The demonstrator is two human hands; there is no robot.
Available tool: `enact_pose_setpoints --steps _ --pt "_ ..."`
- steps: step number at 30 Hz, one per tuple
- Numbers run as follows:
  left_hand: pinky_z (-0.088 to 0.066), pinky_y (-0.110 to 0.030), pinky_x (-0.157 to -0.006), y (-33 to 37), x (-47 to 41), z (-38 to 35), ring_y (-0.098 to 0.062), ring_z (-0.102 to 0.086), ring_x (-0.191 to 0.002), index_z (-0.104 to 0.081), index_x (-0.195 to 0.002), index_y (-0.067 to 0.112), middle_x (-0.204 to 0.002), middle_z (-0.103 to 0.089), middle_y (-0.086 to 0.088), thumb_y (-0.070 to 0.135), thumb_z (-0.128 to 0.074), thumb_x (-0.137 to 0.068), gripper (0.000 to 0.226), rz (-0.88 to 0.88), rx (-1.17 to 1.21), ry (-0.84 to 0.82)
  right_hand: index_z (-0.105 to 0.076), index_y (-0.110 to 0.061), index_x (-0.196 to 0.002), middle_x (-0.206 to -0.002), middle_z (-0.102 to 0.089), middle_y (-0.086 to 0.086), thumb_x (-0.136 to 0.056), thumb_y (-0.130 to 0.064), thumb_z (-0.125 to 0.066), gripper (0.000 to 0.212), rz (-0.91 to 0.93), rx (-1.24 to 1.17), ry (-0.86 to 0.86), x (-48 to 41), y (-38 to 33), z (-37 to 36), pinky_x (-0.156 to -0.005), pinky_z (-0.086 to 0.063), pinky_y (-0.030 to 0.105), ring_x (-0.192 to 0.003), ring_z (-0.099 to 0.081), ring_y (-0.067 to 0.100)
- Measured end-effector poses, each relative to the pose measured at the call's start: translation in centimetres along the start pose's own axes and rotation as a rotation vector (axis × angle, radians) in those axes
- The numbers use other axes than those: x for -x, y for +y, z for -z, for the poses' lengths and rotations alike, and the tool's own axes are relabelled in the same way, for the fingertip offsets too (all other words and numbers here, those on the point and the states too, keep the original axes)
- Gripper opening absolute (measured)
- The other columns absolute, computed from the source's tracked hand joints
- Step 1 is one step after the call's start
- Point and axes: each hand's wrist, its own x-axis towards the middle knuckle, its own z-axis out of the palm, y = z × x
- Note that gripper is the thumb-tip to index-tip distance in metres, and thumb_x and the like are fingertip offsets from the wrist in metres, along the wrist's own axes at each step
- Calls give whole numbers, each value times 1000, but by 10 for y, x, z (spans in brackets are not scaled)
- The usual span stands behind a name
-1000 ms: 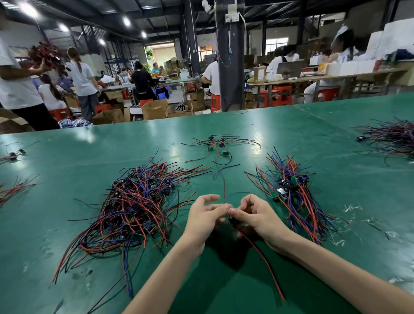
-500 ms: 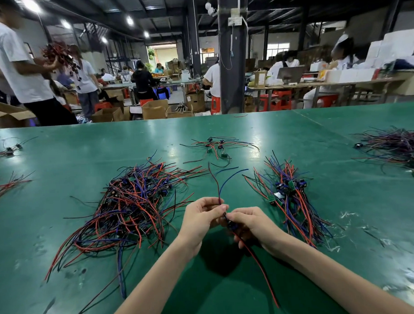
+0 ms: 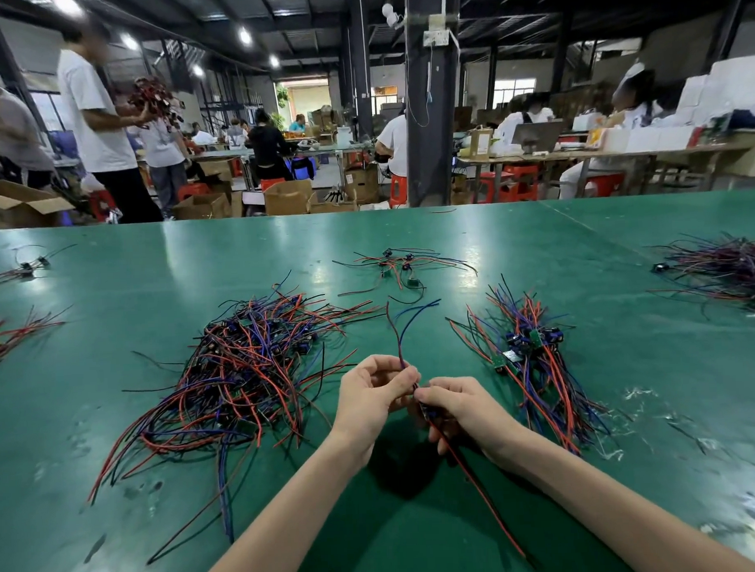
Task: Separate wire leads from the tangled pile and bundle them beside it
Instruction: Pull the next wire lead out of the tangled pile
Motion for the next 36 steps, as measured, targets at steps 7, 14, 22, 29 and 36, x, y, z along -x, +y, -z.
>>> enact_pose_setpoints --steps 7,14,22,29,36 --pt "-54 -22 -61 0 1 -3 -10 -61 -60 -58 -79 5 -74 -66 -10 -6 -64 -83 13 -43 7 -29 -56 -5 -78 -47 -55 11 -95 -13 -49 20 -39 50 -20 -1 0 2 -32 -33 17 -29 -46 18" --pt "-51 -18 -55 0 1 -5 -11 -64 -62 -60 -79 3 -73 -67 -10 -4 -68 -81 11 -7 40 -11 -55 -7 -72 -55 -59 10 -97 -17 -45 29 3 61 -62 -1 2 5 -33 -36 21 -39 -46 19" --pt "-53 -21 -54 -1 0 -3 -12 -64 -54 -56 -70 1 -64 -63 -9 -4 -71 -78 18 13 41 28 -52 -7 -64 -47 -56 6 -96 -10 -46 33 27 62 -28 0 4 1 -29 -32 17 -32 -44 11" --pt "-43 -18 -47 -3 -1 -2 -8 -49 -43 -53 -65 5 -49 -56 1 2 -75 -76 25 -32 -96 69 -52 -7 -61 -50 -56 9 -95 -8 -47 34 48 80 -29 -1 5 1 -29 -31 18 -33 -43 14" --pt "-45 -19 -48 0 -4 -1 -7 -48 -45 -53 -71 9 -63 -62 -6 9 -73 -79 22 -19 -15 90 -54 -9 -56 -47 -55 10 -93 -8 -47 37 23 43 -29 -2 4 1 -28 -30 16 -30 -41 13"
